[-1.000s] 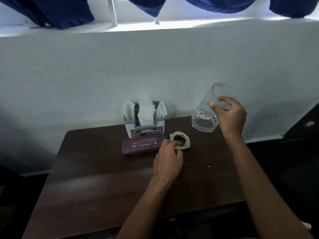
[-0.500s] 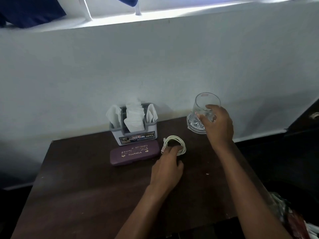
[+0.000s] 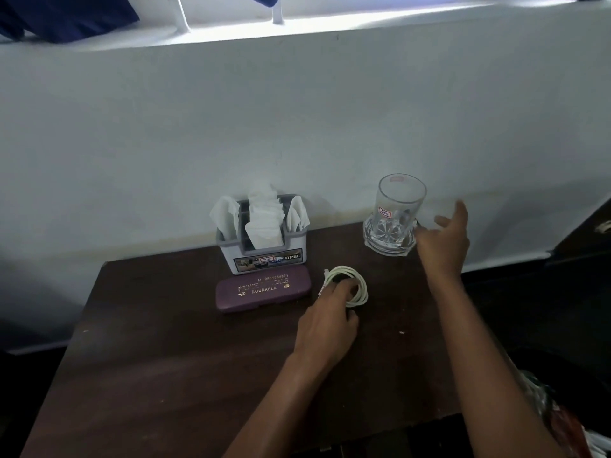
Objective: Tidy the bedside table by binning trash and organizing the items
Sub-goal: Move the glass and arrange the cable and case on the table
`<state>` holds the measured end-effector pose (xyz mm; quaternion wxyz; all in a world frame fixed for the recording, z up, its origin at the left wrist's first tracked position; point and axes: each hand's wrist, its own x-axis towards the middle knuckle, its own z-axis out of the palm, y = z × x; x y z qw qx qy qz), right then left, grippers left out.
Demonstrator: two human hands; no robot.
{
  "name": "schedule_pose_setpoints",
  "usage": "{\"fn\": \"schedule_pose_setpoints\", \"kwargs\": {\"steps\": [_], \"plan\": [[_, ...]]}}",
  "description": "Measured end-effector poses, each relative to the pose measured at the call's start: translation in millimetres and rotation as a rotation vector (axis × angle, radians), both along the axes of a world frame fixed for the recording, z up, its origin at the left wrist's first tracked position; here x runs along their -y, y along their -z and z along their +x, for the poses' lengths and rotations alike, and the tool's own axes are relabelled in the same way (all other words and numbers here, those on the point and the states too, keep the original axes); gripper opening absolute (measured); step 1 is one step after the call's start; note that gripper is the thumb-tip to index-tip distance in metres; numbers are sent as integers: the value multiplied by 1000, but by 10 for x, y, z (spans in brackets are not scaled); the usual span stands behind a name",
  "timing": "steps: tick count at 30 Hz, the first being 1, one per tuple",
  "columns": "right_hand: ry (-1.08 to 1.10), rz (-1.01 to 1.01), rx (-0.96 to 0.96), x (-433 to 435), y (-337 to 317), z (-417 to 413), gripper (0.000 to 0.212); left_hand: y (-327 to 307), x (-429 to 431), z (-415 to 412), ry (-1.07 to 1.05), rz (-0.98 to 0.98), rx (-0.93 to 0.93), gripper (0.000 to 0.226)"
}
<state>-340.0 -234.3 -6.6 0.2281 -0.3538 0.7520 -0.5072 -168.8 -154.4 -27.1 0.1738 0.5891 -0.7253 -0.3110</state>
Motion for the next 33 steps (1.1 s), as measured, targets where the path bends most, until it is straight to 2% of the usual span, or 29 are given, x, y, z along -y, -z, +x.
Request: {"fn": "schedule_pose_setpoints", "kwargs": {"steps": [4,8,12,16,20,23,27,33], "plan": [[-80,144,-36,-41,243,-75,51,-8,-24,-10,4,-8,-13,53],[-194,211,-170,-19,307,-12,45,-33,-40,21,1,21,-22,64],[-196,230,-267,-57,287,53,45,-67,-37,68,0,7,-7,70],[-194,226,-349,-83,294,128,42,-100,-38,104,-83,-58,-91,59],[-249,201,-363,-96,302,266,40,-116,27,177,-274,-260,-195,35],[-291,201,-356,-101,284,374,44,-112,118,322,-350,-357,-33,28],[-349,206,-390,-112,284,515,43,-151,199,581,-398,-249,230,39],[-480,269,-403,-148,224,616,52,-157,224,908,-303,-66,370,57]]}}
